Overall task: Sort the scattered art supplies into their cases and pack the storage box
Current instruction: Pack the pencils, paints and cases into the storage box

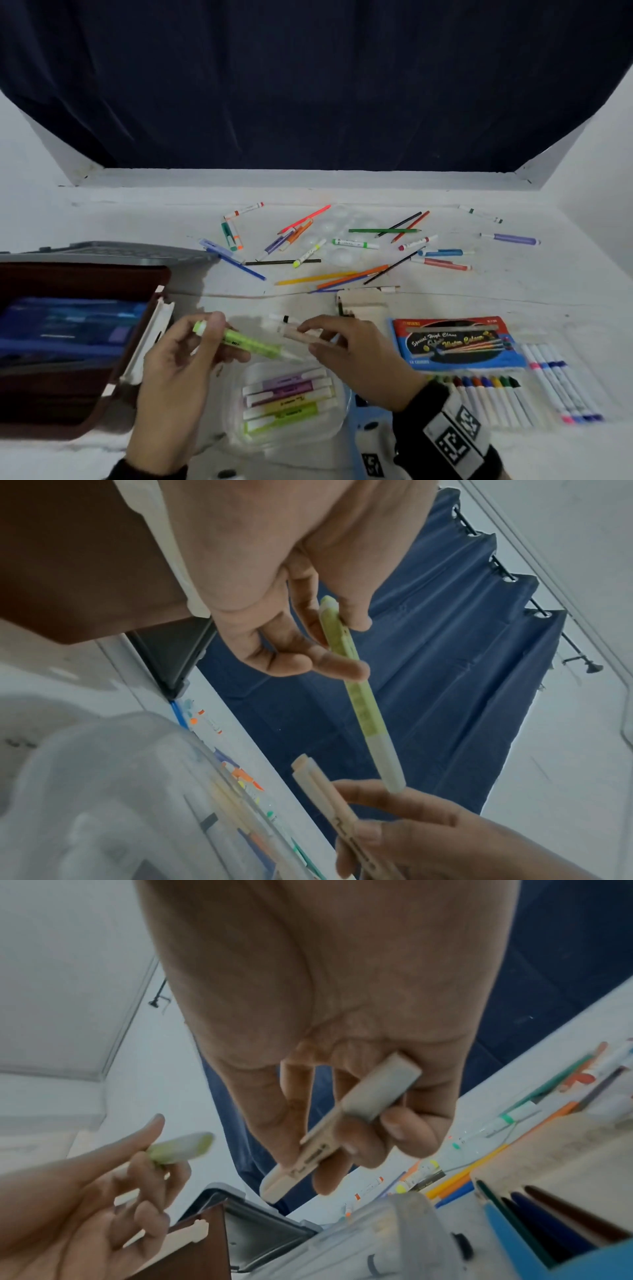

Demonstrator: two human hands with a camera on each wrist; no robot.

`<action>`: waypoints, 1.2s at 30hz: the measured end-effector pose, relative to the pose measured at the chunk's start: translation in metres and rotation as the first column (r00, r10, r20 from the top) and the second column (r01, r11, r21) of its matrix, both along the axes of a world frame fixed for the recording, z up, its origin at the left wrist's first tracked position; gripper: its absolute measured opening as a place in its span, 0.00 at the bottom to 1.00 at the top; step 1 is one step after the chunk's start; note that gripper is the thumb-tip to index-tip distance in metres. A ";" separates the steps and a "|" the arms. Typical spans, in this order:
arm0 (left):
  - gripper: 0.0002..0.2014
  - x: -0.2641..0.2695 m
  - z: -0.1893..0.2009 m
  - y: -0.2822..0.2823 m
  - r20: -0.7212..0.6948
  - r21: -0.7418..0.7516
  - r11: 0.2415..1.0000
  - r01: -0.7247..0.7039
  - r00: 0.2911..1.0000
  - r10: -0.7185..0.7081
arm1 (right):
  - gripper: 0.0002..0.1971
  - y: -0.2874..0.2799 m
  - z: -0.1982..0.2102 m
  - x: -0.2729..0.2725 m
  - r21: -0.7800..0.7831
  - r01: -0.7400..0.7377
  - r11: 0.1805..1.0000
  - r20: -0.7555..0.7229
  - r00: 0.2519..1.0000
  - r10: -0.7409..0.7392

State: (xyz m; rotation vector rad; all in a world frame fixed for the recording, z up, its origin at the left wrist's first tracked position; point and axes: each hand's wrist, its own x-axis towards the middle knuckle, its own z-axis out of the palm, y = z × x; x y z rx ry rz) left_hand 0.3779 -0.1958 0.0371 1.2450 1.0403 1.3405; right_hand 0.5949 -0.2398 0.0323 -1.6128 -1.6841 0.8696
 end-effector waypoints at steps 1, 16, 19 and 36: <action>0.27 -0.002 -0.001 -0.002 0.034 -0.012 1.000 -0.012 0.999 0.012 | 0.13 0.000 -0.003 -0.002 0.014 -0.019 1.000 0.055 0.998 0.018; 0.12 -0.024 0.008 -0.009 -0.140 0.115 0.992 -0.042 0.988 0.058 | 0.10 0.019 -0.006 -0.030 0.056 -0.144 0.988 0.548 0.832 0.090; 0.12 -0.025 0.005 -0.010 -0.130 0.074 0.997 -0.006 0.991 0.016 | 0.09 0.018 -0.007 -0.034 0.045 -0.192 0.980 0.622 0.774 0.123; 0.07 -0.045 -0.003 -0.024 -0.506 -0.119 0.959 0.258 0.815 -0.282 | 0.14 0.016 -0.022 -0.034 -0.084 -0.297 0.951 0.691 0.670 0.270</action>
